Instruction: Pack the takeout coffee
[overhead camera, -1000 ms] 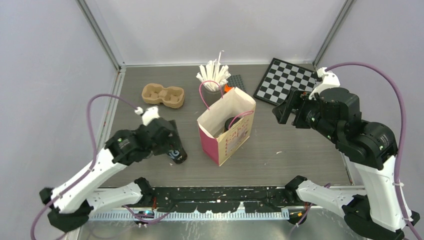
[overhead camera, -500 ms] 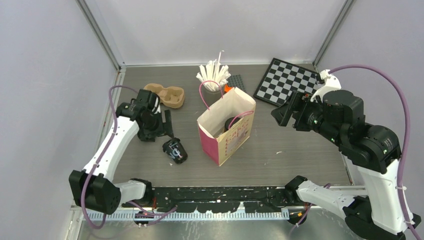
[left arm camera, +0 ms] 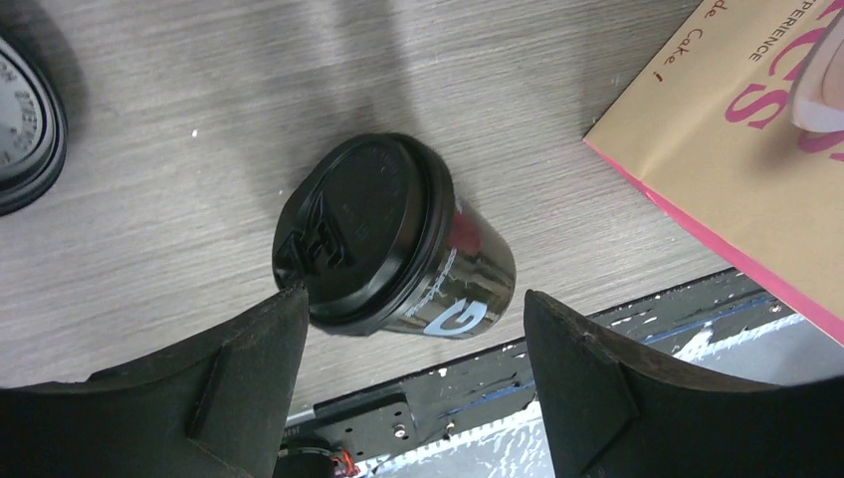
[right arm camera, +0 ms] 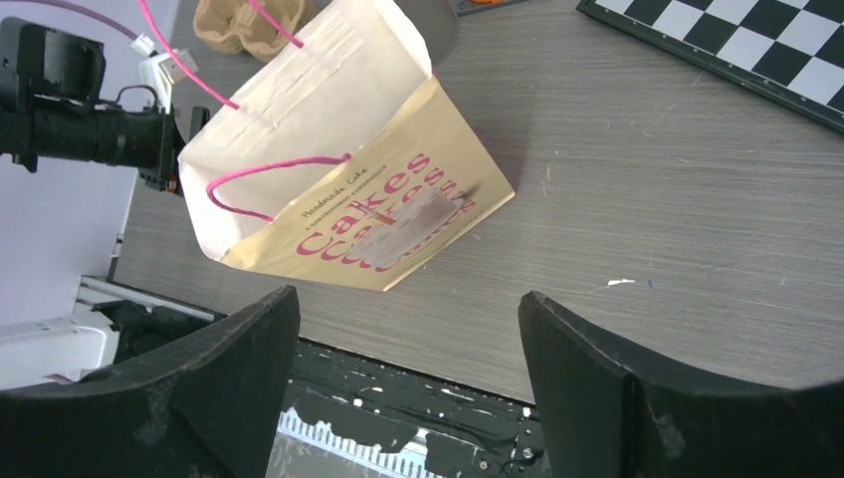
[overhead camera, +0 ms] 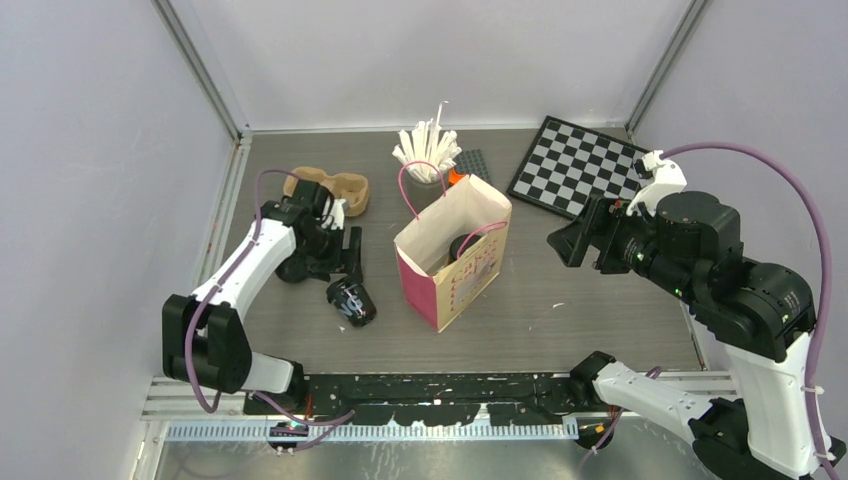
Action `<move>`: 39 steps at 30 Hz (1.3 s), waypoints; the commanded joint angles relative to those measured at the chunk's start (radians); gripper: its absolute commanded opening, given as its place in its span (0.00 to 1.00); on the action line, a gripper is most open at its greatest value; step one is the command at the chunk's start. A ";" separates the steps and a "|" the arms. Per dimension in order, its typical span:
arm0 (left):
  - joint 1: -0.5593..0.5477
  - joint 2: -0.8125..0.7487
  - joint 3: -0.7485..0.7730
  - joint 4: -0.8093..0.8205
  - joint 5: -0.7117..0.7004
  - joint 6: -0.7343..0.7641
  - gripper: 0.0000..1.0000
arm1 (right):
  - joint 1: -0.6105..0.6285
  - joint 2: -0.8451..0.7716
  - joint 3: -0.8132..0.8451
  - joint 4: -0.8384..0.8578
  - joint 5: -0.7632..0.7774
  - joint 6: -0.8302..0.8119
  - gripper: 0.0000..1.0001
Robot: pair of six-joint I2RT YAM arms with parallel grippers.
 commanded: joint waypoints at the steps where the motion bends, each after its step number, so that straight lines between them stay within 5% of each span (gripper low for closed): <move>1: 0.005 0.027 0.020 0.078 0.052 0.064 0.80 | -0.003 -0.017 -0.022 0.015 -0.013 -0.026 0.85; 10: 0.004 0.049 0.005 0.040 0.072 0.128 0.76 | -0.003 -0.023 -0.028 0.015 0.001 -0.032 0.85; 26: 0.004 0.070 0.019 -0.011 0.120 0.155 0.42 | -0.002 -0.004 -0.019 0.010 -0.003 -0.033 0.85; 39: 0.004 0.124 0.040 -0.062 0.157 0.108 0.63 | -0.002 -0.022 -0.010 0.001 0.002 -0.046 0.85</move>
